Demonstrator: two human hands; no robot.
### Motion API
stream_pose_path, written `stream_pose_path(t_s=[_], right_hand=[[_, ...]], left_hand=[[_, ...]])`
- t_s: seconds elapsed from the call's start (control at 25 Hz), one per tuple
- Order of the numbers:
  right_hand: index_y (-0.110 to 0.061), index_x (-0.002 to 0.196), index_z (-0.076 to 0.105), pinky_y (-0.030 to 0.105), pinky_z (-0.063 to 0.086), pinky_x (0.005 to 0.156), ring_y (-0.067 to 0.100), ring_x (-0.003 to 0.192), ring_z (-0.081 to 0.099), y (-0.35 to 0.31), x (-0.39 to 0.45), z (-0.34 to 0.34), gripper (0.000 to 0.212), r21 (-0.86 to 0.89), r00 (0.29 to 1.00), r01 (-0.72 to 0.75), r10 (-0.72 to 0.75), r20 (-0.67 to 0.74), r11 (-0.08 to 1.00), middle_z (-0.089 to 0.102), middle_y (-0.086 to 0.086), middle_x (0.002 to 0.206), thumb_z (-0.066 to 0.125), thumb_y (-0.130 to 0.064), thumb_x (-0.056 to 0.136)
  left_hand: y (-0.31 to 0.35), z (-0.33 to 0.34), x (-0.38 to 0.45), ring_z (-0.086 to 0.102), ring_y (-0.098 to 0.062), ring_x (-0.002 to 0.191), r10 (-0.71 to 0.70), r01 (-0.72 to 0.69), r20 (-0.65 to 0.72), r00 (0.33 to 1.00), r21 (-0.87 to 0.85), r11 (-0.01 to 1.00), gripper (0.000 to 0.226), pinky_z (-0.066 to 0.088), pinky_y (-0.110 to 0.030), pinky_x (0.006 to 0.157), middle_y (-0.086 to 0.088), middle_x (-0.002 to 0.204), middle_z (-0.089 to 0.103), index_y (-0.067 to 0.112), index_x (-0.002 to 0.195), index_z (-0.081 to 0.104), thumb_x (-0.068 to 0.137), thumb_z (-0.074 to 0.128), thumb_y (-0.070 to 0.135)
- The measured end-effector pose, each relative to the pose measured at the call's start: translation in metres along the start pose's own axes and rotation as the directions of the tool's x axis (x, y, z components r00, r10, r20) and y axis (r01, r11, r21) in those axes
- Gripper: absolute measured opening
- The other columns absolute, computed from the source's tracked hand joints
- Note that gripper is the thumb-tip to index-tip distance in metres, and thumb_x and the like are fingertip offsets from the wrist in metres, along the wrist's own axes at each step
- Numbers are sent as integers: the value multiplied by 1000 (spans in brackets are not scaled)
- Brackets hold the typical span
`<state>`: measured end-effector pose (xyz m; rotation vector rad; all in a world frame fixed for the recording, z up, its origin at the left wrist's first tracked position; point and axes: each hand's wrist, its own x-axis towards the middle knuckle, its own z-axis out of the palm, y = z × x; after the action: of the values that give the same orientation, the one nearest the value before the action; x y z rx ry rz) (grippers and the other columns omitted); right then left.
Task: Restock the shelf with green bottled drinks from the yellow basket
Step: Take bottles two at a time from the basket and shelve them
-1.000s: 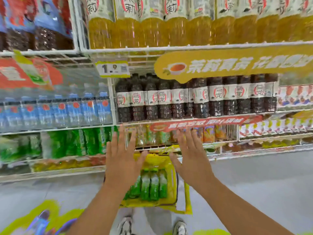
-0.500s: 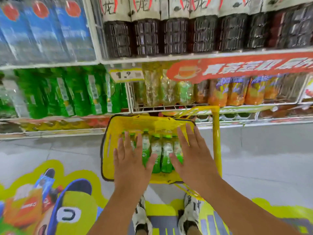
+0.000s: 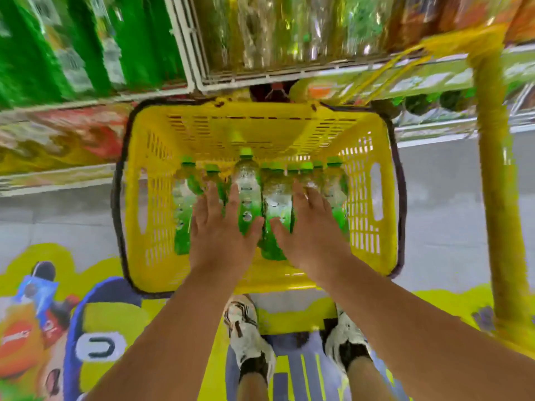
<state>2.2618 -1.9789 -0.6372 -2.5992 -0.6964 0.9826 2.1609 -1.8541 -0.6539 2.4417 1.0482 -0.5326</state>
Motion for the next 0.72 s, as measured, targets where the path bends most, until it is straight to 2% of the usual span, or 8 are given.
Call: stream_pose_path(t_s=[0.12, 0.2, 0.32, 0.4, 0.48, 0.56, 0.64, 0.72], right_hand=[[-12, 160, 17, 40, 38, 109, 33, 141, 36, -2, 15, 32, 76, 119, 995, -97, 95, 25, 988, 34, 17, 152, 52, -45, 101], [-6, 147, 38, 35, 43, 96, 32, 127, 48, -4, 24, 45, 58, 205, 981, -193, 191, 30, 960, 46, 17, 137, 54, -39, 101], [-4, 124, 53, 29, 38, 75, 30, 109, 56, -6, 36, 55, 36, 286, 956, -270, 292, -33, 919, 56, 15, 119, 59, -27, 97], [-4, 124, 53, 25, 35, 72, 29, 107, 59, -7, 42, 60, 34, 280, 946, -310, 325, -4, 908, 57, 13, 120, 62, -21, 95], [-2, 129, 46, 27, 39, 71, 28, 109, 62, -11, 46, 66, 41, 290, 931, -360, 360, 55, 887, 54, 13, 126, 64, -17, 95], [-1, 131, 42, 29, 42, 71, 29, 109, 63, -15, 51, 72, 43, 310, 915, -397, 400, 56, 864, 50, 15, 131, 64, -14, 96], [-2, 131, 41, 30, 43, 71, 29, 110, 63, -16, 56, 75, 42, 333, 902, -422, 429, 58, 843, 50, 15, 134, 63, -11, 97], [-2, 132, 40, 30, 43, 70, 30, 108, 65, -13, 59, 74, 45, 384, 897, -427, 437, 67, 819, 57, 13, 128, 65, -10, 95]], left_hand=[[-6, 19, 25, 4, -33, 155, -21, 22, 11, 1000, -73, 997, 81, 15, -48, 125, -10, 170, 2, 30, 162, 9, 96, 44, 62], [-6, 26, 36, 12, -34, 153, -41, 42, 10, 999, -121, 992, 82, 21, -49, 122, -12, 168, 14, 29, 162, 11, 96, 48, 61], [-3, 32, 49, 26, -33, 149, -97, 104, 45, 994, -229, 968, 85, 33, -51, 115, -12, 161, 30, 28, 161, 14, 94, 55, 60], [-1, 34, 60, 43, -32, 140, -135, 154, 81, 988, -324, 933, 87, 42, -46, 106, -11, 152, 44, 22, 157, 26, 89, 65, 59], [1, 33, 71, 56, -32, 126, -200, 234, 125, 972, -400, 886, 82, 48, -37, 89, -9, 136, 57, 13, 144, 43, 82, 74, 58], [4, 31, 75, 59, -31, 114, -240, 300, 198, 950, -377, 876, 81, 41, -32, 78, -9, 127, 60, 7, 134, 49, 78, 78, 58], [4, 30, 78, 56, -28, 102, -243, 312, 221, 944, -375, 873, 79, 39, -31, 76, -8, 120, 59, 6, 132, 50, 79, 79, 56], [0, 30, 79, 57, -26, 99, -239, 309, 216, 947, -401, 863, 64, 40, -30, 76, 1, 106, 54, 12, 123, 51, 81, 78, 53]])
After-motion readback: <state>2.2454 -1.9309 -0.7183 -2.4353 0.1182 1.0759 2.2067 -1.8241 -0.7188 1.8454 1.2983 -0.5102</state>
